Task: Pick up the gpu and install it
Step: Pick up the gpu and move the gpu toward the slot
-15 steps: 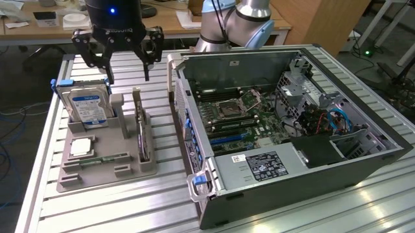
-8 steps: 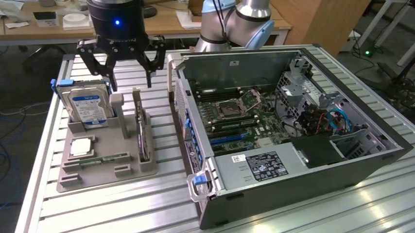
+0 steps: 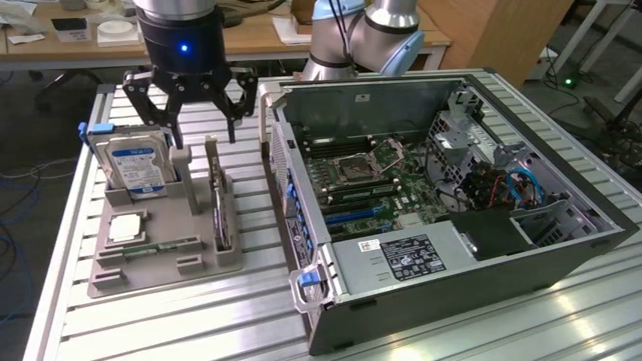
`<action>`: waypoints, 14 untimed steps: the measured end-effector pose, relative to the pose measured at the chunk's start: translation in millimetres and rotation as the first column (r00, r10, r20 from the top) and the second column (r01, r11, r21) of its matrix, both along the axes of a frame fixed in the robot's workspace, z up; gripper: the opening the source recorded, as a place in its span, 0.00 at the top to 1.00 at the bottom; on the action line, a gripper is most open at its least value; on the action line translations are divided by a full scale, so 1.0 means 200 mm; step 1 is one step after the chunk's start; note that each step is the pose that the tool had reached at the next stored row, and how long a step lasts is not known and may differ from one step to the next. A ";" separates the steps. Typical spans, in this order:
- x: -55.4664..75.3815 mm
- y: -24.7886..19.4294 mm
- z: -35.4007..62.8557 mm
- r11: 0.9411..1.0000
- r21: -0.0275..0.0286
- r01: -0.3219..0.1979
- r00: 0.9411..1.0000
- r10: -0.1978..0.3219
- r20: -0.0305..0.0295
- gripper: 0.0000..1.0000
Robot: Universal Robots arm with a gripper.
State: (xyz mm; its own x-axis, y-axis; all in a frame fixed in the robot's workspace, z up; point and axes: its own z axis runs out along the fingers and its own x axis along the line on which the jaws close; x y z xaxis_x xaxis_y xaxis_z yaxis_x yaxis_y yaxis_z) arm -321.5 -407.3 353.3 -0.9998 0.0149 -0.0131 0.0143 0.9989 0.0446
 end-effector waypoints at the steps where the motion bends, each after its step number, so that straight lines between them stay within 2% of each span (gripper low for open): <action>1: 0.00 0.000 -0.009 1.000 0.000 0.000 1.000 0.000 0.000 0.29; 14: 0.00 0.000 -0.127 1.000 0.000 0.000 1.000 0.000 0.000 0.29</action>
